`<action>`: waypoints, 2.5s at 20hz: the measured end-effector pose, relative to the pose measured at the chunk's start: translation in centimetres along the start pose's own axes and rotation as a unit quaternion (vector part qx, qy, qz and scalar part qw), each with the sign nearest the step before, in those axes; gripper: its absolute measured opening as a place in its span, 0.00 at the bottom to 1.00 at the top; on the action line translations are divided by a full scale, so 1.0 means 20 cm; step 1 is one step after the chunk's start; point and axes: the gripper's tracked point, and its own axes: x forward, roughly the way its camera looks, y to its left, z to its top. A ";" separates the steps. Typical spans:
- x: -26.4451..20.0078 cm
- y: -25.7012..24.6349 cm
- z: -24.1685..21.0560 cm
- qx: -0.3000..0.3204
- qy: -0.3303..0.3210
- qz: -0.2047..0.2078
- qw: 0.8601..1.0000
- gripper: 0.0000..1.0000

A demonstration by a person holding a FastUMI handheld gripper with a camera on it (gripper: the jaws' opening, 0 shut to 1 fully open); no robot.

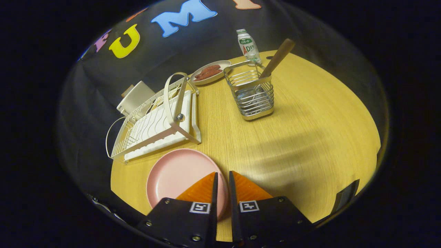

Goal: Take the plate from the dish rack, then take the spoon from the basket and place it into the plate.

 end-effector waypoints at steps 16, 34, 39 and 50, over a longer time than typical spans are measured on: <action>-0.58 -0.05 0.67 -0.145 -0.293 -0.007 0.945 0.36; -0.13 -0.41 0.98 -0.124 -0.316 -0.014 0.941 0.40; -0.02 -0.39 1.01 -0.111 -0.306 0.005 0.945 0.34; -0.09 -0.28 1.02 -0.139 -0.283 0.000 0.949 0.05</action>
